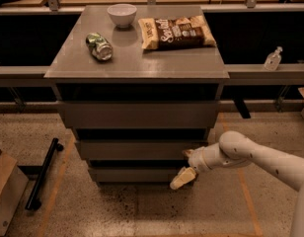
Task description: Open bottom drawer
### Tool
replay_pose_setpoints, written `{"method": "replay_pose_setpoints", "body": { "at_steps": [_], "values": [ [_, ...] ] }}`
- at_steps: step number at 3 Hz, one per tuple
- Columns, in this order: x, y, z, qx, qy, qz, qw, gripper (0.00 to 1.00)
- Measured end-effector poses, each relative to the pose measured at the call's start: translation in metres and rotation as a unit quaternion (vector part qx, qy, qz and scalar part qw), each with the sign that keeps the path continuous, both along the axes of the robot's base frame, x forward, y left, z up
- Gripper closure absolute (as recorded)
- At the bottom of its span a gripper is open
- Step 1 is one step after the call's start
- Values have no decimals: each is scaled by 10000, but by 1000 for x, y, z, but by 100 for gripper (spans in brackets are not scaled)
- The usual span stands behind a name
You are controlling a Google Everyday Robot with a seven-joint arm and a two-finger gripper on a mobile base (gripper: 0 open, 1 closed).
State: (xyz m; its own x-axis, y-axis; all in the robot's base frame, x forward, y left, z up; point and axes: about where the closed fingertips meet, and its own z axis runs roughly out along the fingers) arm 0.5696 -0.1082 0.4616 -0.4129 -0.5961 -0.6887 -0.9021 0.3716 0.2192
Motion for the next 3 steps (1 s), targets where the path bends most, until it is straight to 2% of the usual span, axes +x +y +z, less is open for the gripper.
{"method": "replay_pose_setpoints", "body": {
  "at_steps": [2, 3],
  "values": [
    [9, 0, -59, 104, 240, -106, 9996, 0],
    [7, -1, -89, 218, 466, -290, 9983, 0]
  ]
}}
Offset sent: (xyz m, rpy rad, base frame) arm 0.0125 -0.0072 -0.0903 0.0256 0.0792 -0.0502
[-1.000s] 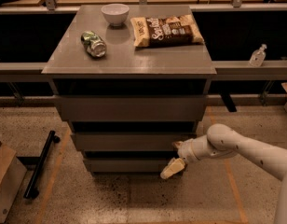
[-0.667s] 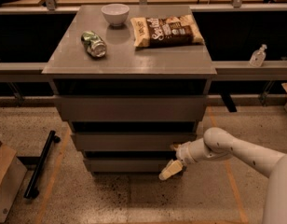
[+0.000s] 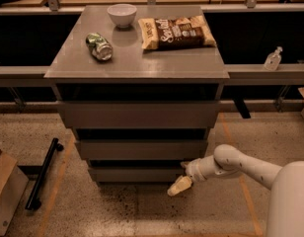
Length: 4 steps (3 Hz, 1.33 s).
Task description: Open bottom drawer
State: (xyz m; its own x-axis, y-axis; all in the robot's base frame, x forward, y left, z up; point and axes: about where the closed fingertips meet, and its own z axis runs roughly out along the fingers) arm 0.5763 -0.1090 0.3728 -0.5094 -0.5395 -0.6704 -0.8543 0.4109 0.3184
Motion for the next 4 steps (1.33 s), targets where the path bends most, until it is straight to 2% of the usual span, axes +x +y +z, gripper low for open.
{"method": "replay_pose_setpoints", "body": {
  "at_steps": [1, 2, 3, 4],
  "values": [
    [-2, 1, -4, 14, 29, -1, 10000, 0],
    [8, -1, -21, -10, -11, -197, 9998, 0],
    [22, -4, -47, -27, -3, -274, 9996, 0],
    [40, -17, -73, -54, 36, -456, 9989, 0]
  ]
}}
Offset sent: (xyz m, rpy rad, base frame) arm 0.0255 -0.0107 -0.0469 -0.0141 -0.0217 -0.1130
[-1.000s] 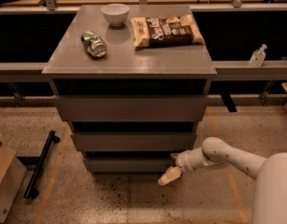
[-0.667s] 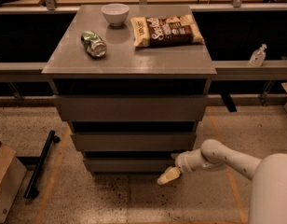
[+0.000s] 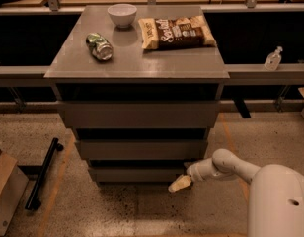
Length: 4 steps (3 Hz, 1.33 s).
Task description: Open bottom drawer
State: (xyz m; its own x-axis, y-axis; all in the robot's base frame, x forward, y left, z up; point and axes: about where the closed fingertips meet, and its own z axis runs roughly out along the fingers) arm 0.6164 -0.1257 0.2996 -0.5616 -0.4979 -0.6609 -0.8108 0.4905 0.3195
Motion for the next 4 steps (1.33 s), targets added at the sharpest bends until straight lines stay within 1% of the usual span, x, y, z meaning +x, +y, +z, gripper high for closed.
{"method": "replay_pose_setpoints", "body": {
  "at_steps": [1, 2, 3, 4],
  "values": [
    [18, -14, -26, -29, 36, -223, 9997, 0],
    [33, -22, -48, 48, 77, -410, 9991, 0],
    [50, -25, -63, 146, 69, -515, 9985, 0],
    [59, -22, -71, 225, 65, -552, 9982, 0]
  ]
}}
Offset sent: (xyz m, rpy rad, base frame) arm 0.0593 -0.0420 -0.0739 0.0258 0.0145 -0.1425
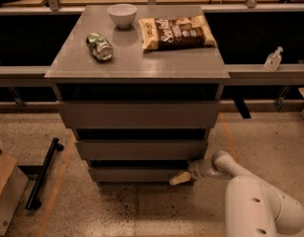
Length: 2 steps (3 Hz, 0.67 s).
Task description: Open bottom drawer
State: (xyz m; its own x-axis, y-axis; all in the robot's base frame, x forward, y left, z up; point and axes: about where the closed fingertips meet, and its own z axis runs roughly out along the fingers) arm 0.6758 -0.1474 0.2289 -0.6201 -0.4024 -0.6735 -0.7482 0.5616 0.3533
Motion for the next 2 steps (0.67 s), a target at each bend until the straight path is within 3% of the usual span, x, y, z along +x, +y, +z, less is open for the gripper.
{"method": "replay_pose_setpoints", "body": {
  "at_steps": [2],
  "values": [
    [-16, 13, 5, 156, 106, 14, 9998, 41]
  ]
}}
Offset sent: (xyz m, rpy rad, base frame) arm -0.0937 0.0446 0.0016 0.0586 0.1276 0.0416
